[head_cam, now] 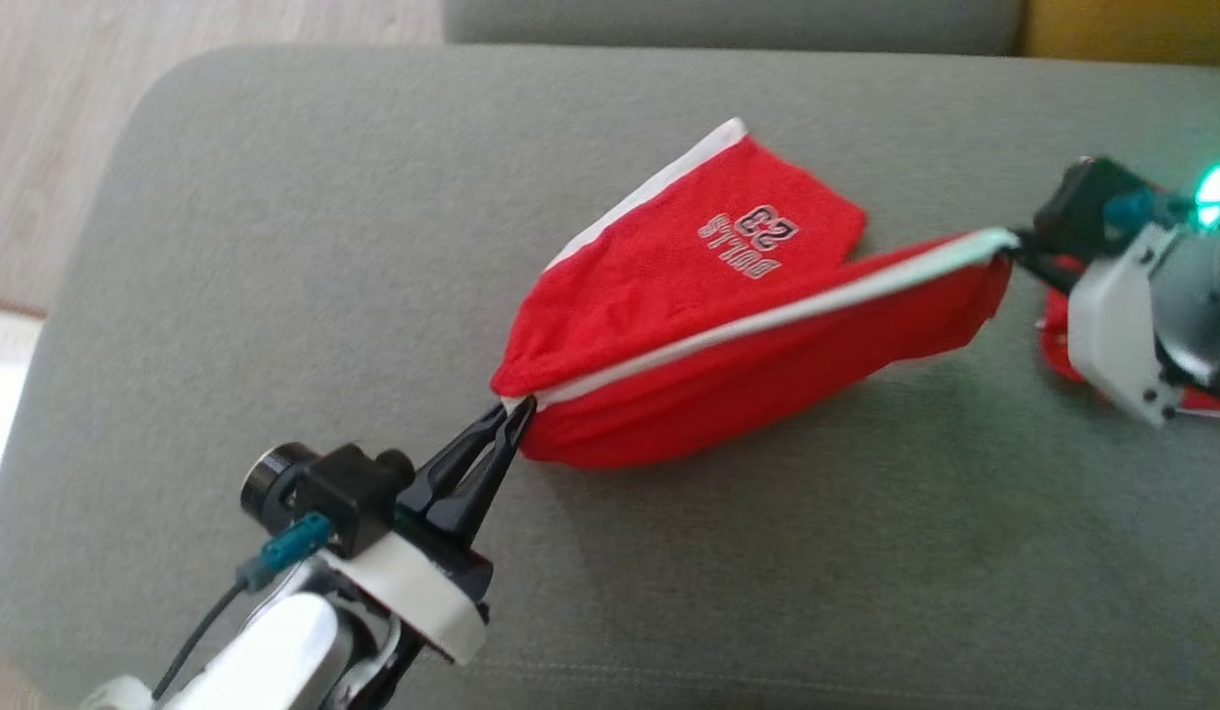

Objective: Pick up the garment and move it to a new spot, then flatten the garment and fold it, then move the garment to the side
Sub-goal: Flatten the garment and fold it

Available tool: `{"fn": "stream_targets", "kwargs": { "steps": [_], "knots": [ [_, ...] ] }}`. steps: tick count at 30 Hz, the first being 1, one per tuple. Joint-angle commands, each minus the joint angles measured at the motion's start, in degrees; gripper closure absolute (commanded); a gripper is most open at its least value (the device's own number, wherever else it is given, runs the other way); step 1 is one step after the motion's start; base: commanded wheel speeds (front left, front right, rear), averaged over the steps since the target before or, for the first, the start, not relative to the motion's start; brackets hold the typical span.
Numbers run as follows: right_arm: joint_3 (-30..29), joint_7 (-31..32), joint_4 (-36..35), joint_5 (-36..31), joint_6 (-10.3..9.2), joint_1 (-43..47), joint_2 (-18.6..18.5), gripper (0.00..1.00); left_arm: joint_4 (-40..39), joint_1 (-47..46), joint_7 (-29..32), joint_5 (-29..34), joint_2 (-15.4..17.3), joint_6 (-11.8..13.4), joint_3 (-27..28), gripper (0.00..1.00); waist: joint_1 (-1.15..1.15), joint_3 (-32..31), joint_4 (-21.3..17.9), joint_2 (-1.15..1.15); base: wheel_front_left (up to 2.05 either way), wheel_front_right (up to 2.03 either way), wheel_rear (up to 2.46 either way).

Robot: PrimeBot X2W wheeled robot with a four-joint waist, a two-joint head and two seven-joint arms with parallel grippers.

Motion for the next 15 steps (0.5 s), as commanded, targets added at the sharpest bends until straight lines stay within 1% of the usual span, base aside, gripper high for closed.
{"fn": "stream_targets", "kwargs": {
  "steps": [1,6,12,15],
  "knots": [
    [-0.44,-0.16,0.08,-0.64,0.18,-1.27,-0.41,1.00,-0.95,-3.55,-0.78,-0.47,0.37,0.27,3.24,1.00,0.00,1.60,1.87,0.00,0.00,0.00,0.00],
    [0.59,1.33,2.32,-2.68,0.18,-5.12,0.99,1.00,1.96,-6.16,-1.62,-0.60,-2.04,-0.44,2.91,1.00,0.00,3.75,4.89,0.00,0.00,0.00,0.00],
    [0.77,3.25,4.24,-6.32,0.18,-7.35,2.58,1.00,7.06,-10.54,-2.30,0.15,-5.16,-2.26,1.45,1.00,0.00,7.06,7.71,0.00,0.00,0.00,0.00],
    [0.78,4.22,4.66,-10.06,0.18,-7.80,2.84,1.00,10.40,-13.39,-2.62,0.36,-7.16,-2.87,1.13,1.00,0.00,8.86,9.14,0.00,0.00,0.00,0.00]
  ]
}}
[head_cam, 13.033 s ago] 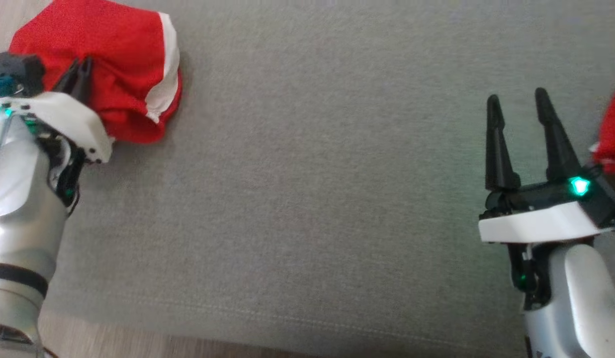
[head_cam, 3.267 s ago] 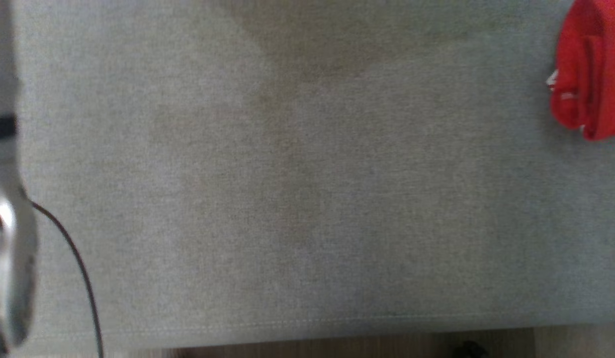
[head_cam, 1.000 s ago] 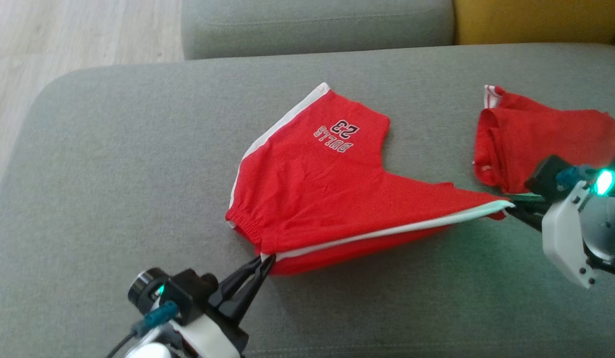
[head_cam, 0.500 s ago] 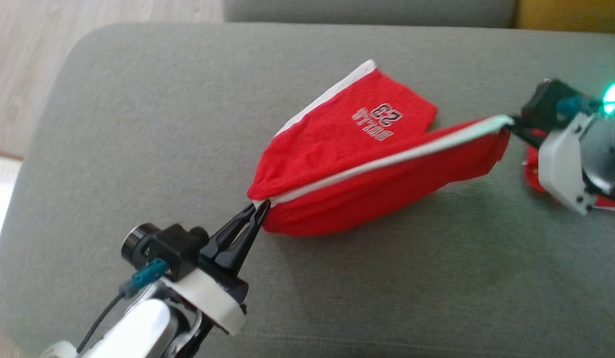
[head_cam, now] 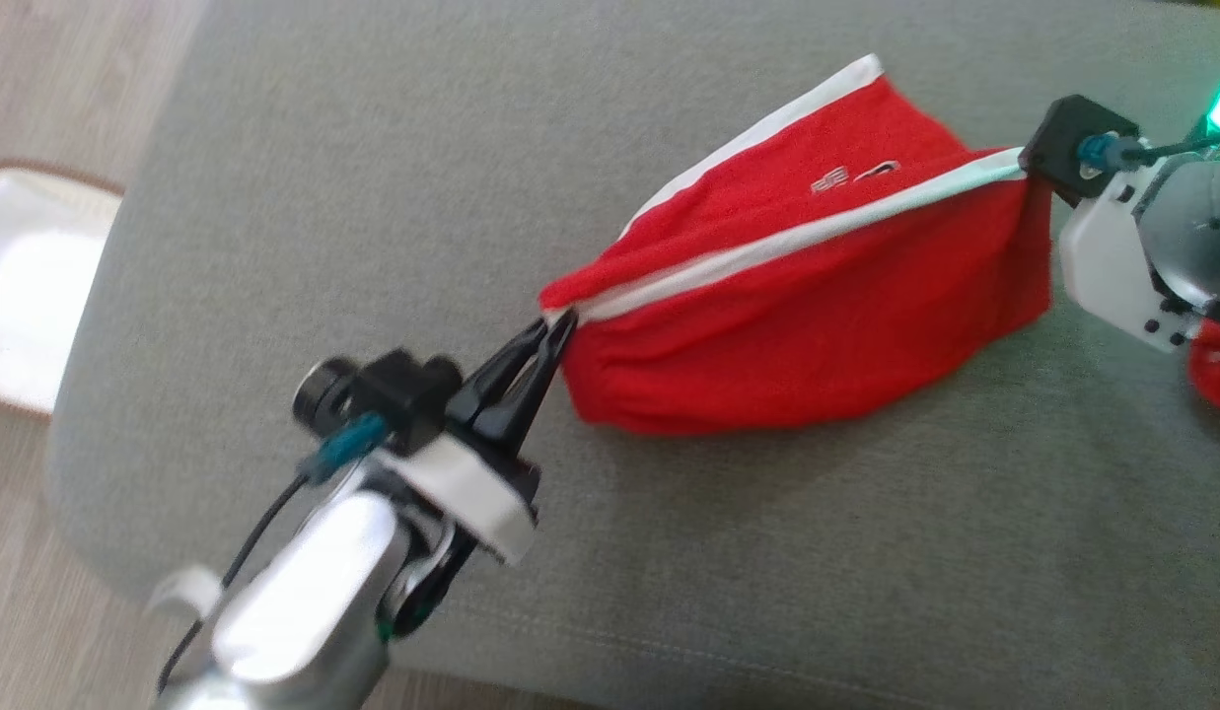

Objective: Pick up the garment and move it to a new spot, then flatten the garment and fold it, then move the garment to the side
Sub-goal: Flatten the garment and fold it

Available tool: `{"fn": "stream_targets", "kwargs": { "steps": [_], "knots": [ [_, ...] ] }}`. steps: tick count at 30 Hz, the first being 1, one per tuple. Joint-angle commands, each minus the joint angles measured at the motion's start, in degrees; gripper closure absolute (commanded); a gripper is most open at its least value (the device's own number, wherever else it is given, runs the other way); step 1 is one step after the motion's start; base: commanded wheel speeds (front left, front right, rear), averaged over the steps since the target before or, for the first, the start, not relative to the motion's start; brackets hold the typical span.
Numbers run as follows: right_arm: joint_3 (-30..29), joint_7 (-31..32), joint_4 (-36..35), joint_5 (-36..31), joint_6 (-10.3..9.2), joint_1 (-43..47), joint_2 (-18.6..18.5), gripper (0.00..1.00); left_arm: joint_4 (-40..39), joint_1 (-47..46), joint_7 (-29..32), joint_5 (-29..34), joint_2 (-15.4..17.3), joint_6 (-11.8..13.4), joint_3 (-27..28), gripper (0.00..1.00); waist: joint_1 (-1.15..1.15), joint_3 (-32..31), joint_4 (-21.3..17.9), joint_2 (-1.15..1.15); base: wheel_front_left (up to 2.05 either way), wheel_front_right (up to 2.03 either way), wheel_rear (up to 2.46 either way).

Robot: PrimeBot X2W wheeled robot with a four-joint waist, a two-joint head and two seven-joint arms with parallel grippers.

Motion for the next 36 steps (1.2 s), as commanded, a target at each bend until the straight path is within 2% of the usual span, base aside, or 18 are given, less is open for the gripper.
{"fn": "stream_targets", "kwargs": {
  "steps": [1,7,14,26,36],
  "knots": [
    [-0.76,0.30,-0.53,-1.15,0.18,-0.51,-0.80,1.00,-0.27,-4.32,-0.62,0.74,-0.02,-0.42,1.77,1.00,0.00,2.09,1.92,0.00,0.00,0.00,0.00],
    [-0.75,-1.70,2.48,-2.89,0.18,-4.01,0.25,1.00,5.90,-9.82,-1.26,2.03,-3.56,-1.68,0.67,1.00,0.00,5.37,3.79,0.00,0.00,0.00,0.00],
    [-0.75,-4.71,7.23,-3.97,0.18,-7.11,3.24,1.00,9.62,-12.05,-1.70,2.29,-5.64,-2.77,0.80,1.00,0.00,7.25,5.28,0.00,0.00,0.00,0.00],
    [-0.75,-7.31,12.82,-6.84,0.18,-8.03,5.35,1.00,10.08,-12.12,-1.76,3.81,-8.17,-3.63,3.16,1.00,0.00,8.61,7.55,0.00,0.00,0.00,0.00],
    [-0.75,-13.02,18.56,-8.66,0.18,-10.83,7.77,1.00,10.93,-12.75,-1.77,5.41,-9.95,-4.12,5.66,1.00,0.00,10.41,8.03,0.00,0.00,0.00,0.00]
  ]
}}
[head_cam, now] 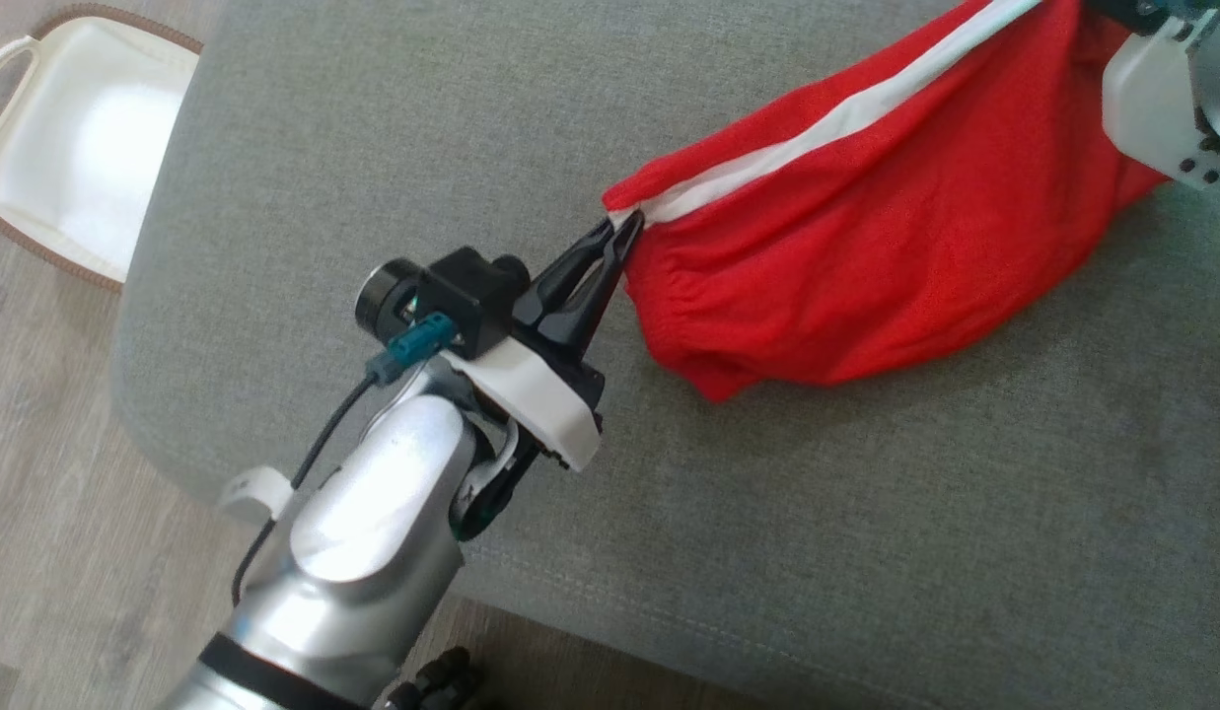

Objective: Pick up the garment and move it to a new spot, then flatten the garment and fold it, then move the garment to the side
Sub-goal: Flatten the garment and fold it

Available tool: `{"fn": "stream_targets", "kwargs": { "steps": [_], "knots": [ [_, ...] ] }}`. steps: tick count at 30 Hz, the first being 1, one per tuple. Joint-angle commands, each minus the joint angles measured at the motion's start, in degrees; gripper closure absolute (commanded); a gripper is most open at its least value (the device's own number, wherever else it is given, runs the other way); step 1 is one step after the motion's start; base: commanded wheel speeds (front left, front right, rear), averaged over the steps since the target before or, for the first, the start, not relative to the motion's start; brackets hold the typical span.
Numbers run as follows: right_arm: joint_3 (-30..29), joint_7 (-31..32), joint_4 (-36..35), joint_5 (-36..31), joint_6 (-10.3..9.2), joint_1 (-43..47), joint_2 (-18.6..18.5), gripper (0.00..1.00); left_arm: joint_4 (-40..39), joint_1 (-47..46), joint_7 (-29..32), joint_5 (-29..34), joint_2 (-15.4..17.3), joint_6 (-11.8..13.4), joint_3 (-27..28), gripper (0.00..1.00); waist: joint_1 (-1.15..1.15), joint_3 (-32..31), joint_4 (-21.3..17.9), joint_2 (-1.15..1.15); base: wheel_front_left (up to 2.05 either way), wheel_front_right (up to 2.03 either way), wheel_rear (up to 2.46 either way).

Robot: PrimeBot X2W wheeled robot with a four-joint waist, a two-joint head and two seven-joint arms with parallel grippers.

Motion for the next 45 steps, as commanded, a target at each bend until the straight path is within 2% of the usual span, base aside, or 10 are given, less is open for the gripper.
{"fn": "stream_targets", "kwargs": {
  "steps": [1,2,4,7,8,10,12,25,38,45],
  "knots": [
    [-0.70,-0.59,0.36,-0.67,0.18,-0.41,0.16,1.00,-1.19,-2.46,-0.69,0.55,0.83,-0.20,2.54,1.00,0.00,0.15,-0.05,0.00,0.00,0.00,0.00],
    [-0.70,-0.80,1.08,-0.55,0.18,-0.59,0.43,1.00,-1.06,-2.45,-0.69,0.68,0.75,-0.22,2.79,1.00,0.00,0.18,-0.14,0.00,0.00,0.00,0.00],
    [-0.70,-2.18,2.45,-0.48,0.18,-1.29,1.02,0.00,-0.76,-2.46,-0.69,0.96,0.60,-0.26,3.30,1.00,0.00,0.21,-0.33,0.00,0.00,0.00,0.00],
    [-0.70,-4.53,4.75,-0.47,0.18,-1.32,2.03,0.00,-0.39,-2.27,-0.70,1.34,0.36,-0.30,4.14,1.00,0.00,-0.37,-0.66,0.00,0.00,0.00,0.00],
    [-0.70,-5.10,5.34,-0.52,0.18,-1.08,2.41,0.00,-0.59,-2.08,-0.70,1.40,0.28,-0.31,4.58,0.82,0.00,-0.69,-0.85,0.00,0.00,0.00,0.00],
    [-0.70,-6.38,6.50,-0.27,0.18,-0.93,3.01,0.00,-1.03,-1.58,-0.70,1.65,0.23,-0.33,5.30,0.25,0.00,-1.46,-1.21,0.00,0.00,0.00,0.00],
    [-0.70,-7.74,8.17,1.03,0.18,-1.03,3.52,0.00,-1.06,-0.96,-0.70,2.14,0.46,-0.35,5.92,0.02,0.00,-2.49,-1.68,0.00,0.00,0.00,0.00],
    [-4.76,-19.95,17.72,11.16,0.18,2.30,9.46,0.00,-1.08,3.51,-0.70,3.64,2.45,0.15,10.49,0.00,0.00,-11.41,-7.08,0.00,0.00,0.00,0.00],
    [-21.56,-30.99,20.98,20.42,0.18,16.27,19.69,0.00,-7.61,11.15,-0.70,2.40,3.48,5.01,20.75,0.00,0.00,-19.69,-14.42,0.00,0.00,0.00,0.00],
    [-35.98,-31.94,16.20,14.22,0.18,26.33,24.32,0.00,-14.29,17.13,-0.70,2.67,1.95,7.04,28.24,0.00,0.00,-21.98,-17.54,0.00,0.00,0.00,0.00]
  ]
}}
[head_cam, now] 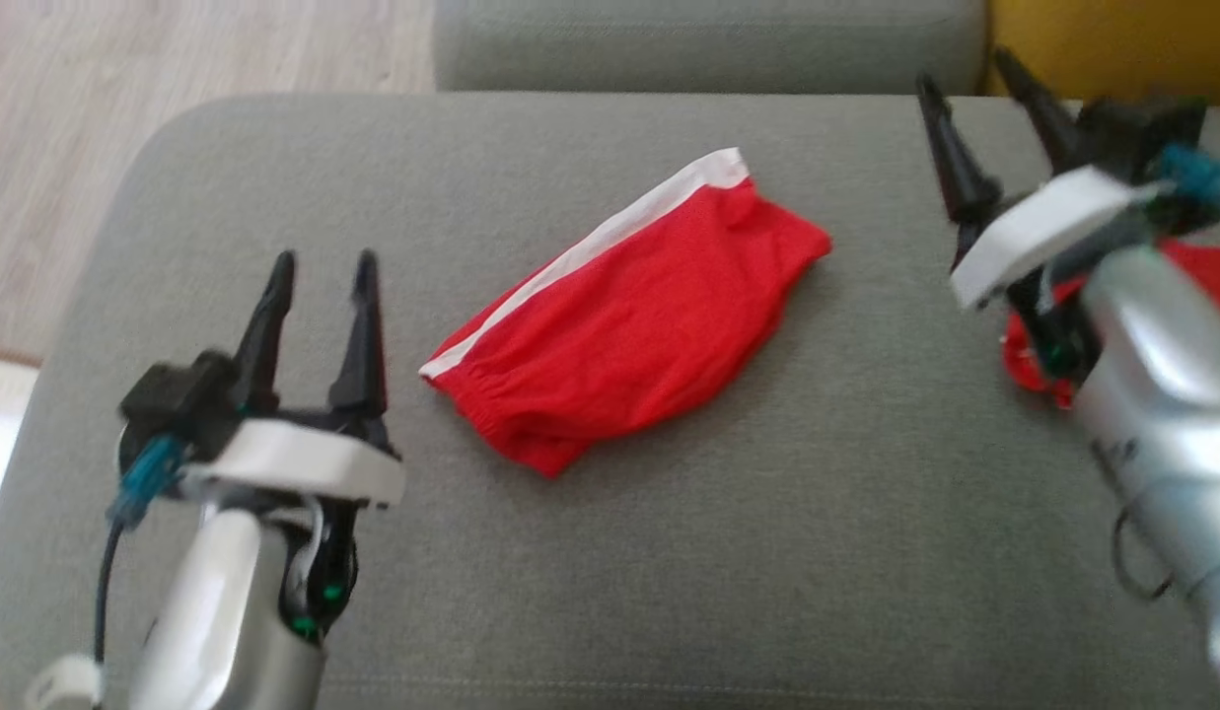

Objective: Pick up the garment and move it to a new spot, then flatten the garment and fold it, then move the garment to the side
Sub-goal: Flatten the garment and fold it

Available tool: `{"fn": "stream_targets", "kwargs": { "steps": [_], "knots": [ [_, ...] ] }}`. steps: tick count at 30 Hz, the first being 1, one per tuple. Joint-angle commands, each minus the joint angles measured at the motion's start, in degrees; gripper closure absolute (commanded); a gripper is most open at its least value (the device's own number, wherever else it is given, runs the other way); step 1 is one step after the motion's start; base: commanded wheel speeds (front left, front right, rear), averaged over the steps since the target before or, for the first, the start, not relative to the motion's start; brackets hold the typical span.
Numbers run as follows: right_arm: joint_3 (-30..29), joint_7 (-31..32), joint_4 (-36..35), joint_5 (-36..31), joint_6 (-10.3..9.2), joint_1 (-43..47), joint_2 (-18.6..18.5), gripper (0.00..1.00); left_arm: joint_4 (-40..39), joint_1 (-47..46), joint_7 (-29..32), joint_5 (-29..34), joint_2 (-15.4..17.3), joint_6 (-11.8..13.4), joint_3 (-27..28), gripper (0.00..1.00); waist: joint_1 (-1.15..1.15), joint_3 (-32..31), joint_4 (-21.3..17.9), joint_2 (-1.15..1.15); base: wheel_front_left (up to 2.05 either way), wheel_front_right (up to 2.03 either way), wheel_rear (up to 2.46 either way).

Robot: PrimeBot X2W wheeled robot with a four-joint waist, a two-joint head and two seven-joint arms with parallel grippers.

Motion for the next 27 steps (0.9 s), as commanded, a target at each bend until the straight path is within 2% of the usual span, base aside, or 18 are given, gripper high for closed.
{"fn": "stream_targets", "kwargs": {
  "steps": [1,5,11,15,19,24,27],
  "knots": [
    [-1.25,-0.58,-2.15,-1.80,0.18,2.03,1.31,0.00,-2.58,-0.81,-0.34,0.46,0.43,0.02,2.66,0.00,0.00,-0.93,-1.13,0.00,0.00,0.00,0.00],
    [-10.75,-0.59,-6.80,-10.51,0.18,11.73,5.66,0.00,-4.32,3.62,-0.34,2.72,-0.39,-0.39,4.58,0.00,0.00,-1.62,-2.41,0.00,0.00,0.00,0.00],
    [-22.57,-0.60,-14.43,-25.95,0.18,25.36,12.90,0.00,-4.12,9.03,-0.34,5.73,-1.93,-1.49,4.23,0.00,0.00,-2.70,-3.80,0.00,0.00,0.00,0.00],
    [-28.26,0.33,-19.30,-31.10,0.18,32.06,16.08,0.00,-4.08,11.24,-0.34,6.66,-2.83,-1.52,3.84,0.00,0.00,-3.00,-4.21,0.00,0.00,0.00,0.00],
    [-29.86,2.44,-23.54,-32.70,0.18,35.47,16.79,0.00,-4.47,11.84,-0.34,6.44,-3.32,-1.32,4.18,0.00,0.00,-2.82,-3.94,0.00,0.00,0.00,0.00],
    [-29.62,5.94,-26.44,-27.47,0.18,36.62,16.84,0.00,-4.65,11.11,-0.34,6.63,-3.49,-1.86,3.68,0.00,0.00,-1.67,-2.38,0.00,0.00,0.00,0.00],
    [-29.66,9.65,-26.99,-21.03,0.18,35.99,16.85,0.00,-4.67,10.23,-0.34,6.75,-3.56,-2.11,3.21,0.00,0.00,-0.15,-0.51,0.00,0.00,0.00,0.00]
  ]
}}
